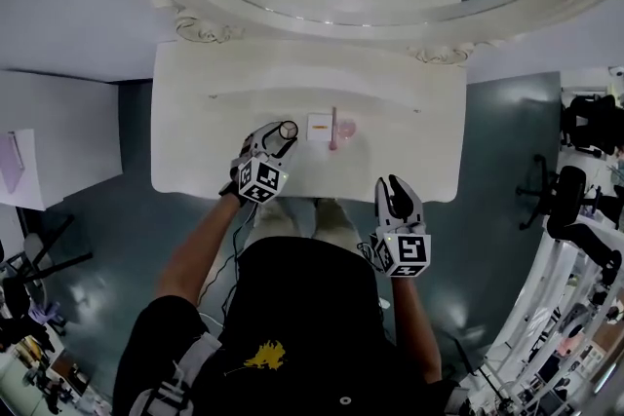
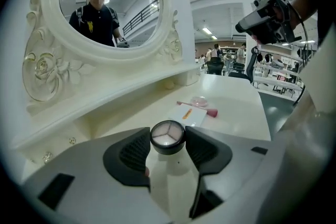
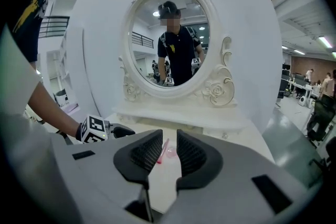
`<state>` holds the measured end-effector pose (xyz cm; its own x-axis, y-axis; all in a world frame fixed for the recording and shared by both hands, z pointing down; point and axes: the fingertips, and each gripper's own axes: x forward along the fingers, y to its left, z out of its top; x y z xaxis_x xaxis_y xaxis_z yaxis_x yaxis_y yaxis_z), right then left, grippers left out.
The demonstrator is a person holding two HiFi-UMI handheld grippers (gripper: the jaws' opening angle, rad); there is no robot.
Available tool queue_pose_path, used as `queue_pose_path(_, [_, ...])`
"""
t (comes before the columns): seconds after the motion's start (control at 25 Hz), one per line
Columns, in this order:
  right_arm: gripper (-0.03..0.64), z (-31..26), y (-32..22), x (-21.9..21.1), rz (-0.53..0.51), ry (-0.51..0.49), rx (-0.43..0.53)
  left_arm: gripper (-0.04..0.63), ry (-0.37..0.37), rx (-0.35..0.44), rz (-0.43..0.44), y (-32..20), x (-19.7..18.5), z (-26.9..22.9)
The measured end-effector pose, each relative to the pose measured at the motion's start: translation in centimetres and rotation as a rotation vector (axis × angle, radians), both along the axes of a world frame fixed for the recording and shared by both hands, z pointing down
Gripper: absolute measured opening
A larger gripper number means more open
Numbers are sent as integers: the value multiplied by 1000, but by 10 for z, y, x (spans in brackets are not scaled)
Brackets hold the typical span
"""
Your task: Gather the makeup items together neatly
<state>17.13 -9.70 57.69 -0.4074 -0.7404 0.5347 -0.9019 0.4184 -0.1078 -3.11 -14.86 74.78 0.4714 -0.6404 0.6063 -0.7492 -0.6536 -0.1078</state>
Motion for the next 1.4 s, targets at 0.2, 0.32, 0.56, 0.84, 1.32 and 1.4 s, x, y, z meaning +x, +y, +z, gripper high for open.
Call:
queue_pose_path(0.2, [97,2,3,0,22,-2,-9,221,-12,-20,41,1,5,14])
queue_pose_path(0.32, [95,3,2,-2,33,14,-12,221,-11,-30,58,0,7,18])
queue_pose_path(0.56, [95,6,4,-5,48,40,-23,221,-8,-50,79,2,8,27])
queue_pose_path(0.84, [92,6,4,-3,68,37,-29,222,-35,-46,126,-2,12,31])
queue_pose_path(1.32, [87,6,3,-2,88,24,-28,230,-38,-83,160,0,14,34])
queue_pose_path(1.4, [86,6,2,-4,87,22,-27,232,-49,-83,177,-1,15,34])
